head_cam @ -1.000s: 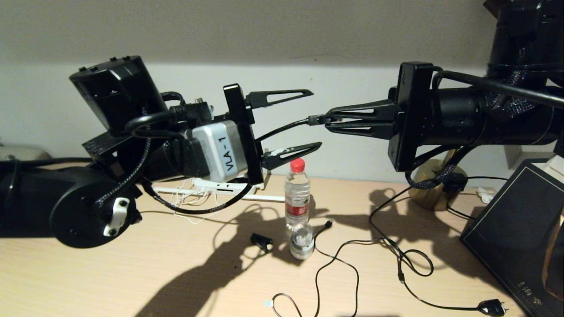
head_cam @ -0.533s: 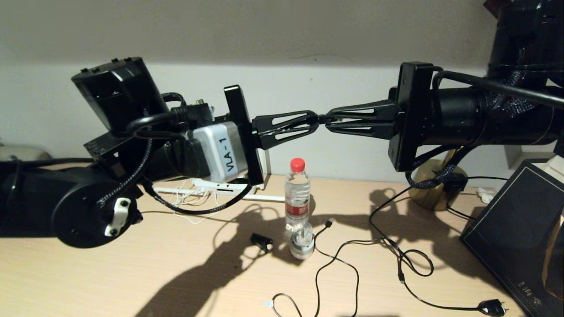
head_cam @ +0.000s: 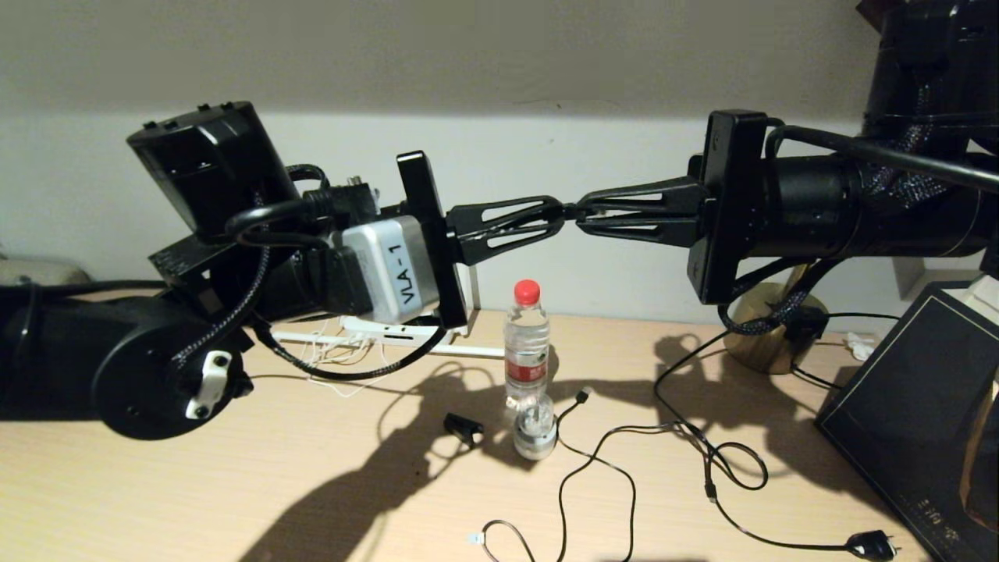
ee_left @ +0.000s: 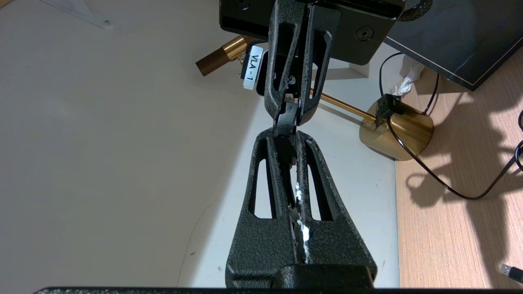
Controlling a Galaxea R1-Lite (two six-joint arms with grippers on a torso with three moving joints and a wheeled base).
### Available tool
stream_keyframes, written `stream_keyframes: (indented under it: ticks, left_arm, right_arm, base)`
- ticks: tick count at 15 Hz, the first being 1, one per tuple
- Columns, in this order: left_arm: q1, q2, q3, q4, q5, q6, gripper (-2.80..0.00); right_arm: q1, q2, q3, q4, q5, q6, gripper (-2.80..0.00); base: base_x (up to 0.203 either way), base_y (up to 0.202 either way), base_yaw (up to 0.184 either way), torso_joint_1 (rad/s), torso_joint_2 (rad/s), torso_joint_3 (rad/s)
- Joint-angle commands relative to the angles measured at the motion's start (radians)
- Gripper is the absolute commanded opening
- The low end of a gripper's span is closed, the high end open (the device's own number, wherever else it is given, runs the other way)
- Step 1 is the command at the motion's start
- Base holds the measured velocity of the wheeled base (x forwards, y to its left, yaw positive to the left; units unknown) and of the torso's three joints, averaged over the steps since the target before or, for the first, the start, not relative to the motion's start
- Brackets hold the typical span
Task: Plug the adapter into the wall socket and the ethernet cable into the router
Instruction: Align cable and router interface
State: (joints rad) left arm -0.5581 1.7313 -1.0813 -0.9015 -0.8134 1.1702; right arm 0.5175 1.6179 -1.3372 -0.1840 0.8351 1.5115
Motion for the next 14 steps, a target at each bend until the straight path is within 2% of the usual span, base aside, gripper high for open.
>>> stream_keyframes:
  ticks: [1,3,4,14]
  left_arm:
    - [0.0,0.001,0.0,-0.005,-0.004,0.006,-2.8]
    - [0.0,0.001,0.0,-0.005,-0.004,0.005,-2.8]
    - [0.0,0.001,0.0,-0.005,-0.004,0.005,0.0]
    - [0.001,0.01,-0.005,-0.007,-0.004,0.003,0.0]
  right_arm:
    - [0.001,0.0,0.0,-0.002,0.006,0.009,-2.8]
    - [0.001,0.0,0.0,-0.002,0.006,0.009,-2.8]
    - [0.001,0.0,0.0,-0.002,0.006,0.009,-2.8]
    - [0.003,-0.001,0.004,-0.002,0.006,0.009,-2.8]
  base:
    - [0.0,0.0,0.0,0.0,0.0,0.0]
    - [0.0,0.0,0.0,0.0,0.0,0.0]
    - [0.0,0.0,0.0,0.0,0.0,0.0]
    - [0.0,0.0,0.0,0.0,0.0,0.0]
